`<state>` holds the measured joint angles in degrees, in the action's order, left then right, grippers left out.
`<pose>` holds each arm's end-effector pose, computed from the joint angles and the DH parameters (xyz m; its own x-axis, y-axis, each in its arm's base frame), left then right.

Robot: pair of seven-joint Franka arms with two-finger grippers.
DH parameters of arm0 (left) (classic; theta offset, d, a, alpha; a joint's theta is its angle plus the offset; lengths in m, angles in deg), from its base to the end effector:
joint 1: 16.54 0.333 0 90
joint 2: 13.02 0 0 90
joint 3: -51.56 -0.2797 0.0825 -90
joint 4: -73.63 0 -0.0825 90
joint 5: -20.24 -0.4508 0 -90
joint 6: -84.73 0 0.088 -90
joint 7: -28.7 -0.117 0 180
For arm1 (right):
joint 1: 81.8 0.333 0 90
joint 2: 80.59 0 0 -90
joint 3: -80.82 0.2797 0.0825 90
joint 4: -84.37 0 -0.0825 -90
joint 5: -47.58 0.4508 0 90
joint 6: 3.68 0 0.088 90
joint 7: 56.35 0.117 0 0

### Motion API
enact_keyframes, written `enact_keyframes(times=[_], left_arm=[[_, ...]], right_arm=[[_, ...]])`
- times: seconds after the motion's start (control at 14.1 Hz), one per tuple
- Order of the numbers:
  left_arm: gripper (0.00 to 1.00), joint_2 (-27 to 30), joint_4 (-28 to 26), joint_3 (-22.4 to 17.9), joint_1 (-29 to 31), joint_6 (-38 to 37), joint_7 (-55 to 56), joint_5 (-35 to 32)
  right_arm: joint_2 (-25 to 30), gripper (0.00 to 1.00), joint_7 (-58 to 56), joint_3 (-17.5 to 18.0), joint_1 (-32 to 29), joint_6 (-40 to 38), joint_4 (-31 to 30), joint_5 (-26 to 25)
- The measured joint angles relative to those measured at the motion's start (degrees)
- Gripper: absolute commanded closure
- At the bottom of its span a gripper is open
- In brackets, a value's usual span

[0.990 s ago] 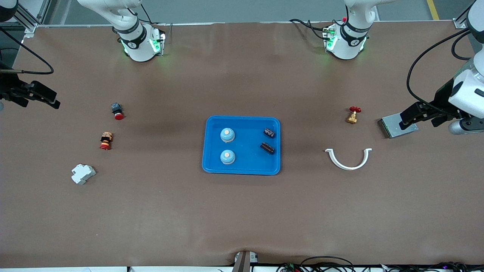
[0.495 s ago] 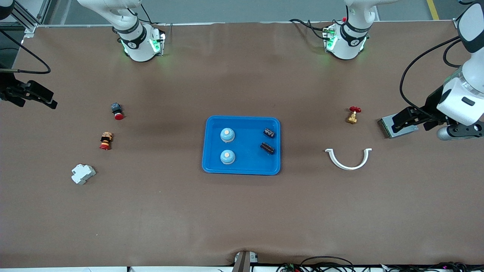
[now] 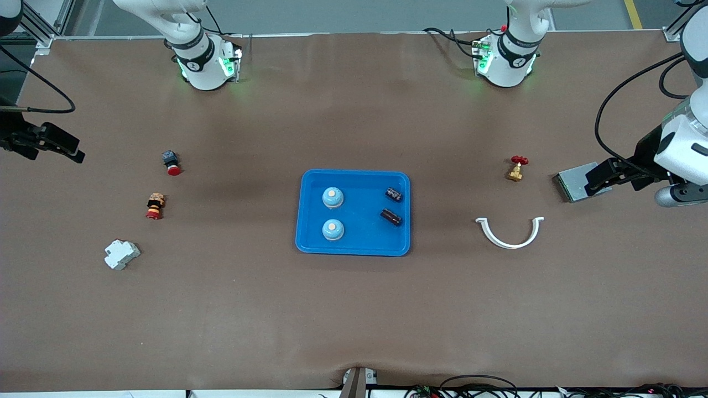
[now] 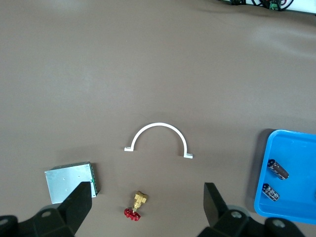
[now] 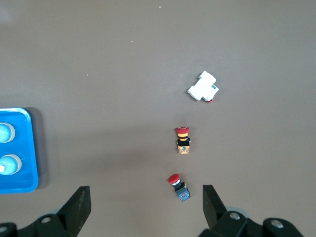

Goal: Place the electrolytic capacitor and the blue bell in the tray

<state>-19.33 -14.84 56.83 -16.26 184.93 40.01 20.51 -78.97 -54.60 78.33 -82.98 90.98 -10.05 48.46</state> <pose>0.6651 -0.0561 0.5387 0.9895 0.1128 0.0902 0.1102 -0.9934 0.0331 0.6194 -0.0383 0.5612 0.9949 -0.0957 0.0319 -0.0952 -0.9953 -0.0176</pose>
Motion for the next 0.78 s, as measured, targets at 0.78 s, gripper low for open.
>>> enact_keyframes(times=[0.78], left_arm=[[0.00, 1.7, -0.4, -0.1, -0.1, -0.9, 0.0, 0.0]], right_arm=[[-0.7, 0.00, 0.0, 0.0, 0.0, 0.6, 0.2, 0.0]])
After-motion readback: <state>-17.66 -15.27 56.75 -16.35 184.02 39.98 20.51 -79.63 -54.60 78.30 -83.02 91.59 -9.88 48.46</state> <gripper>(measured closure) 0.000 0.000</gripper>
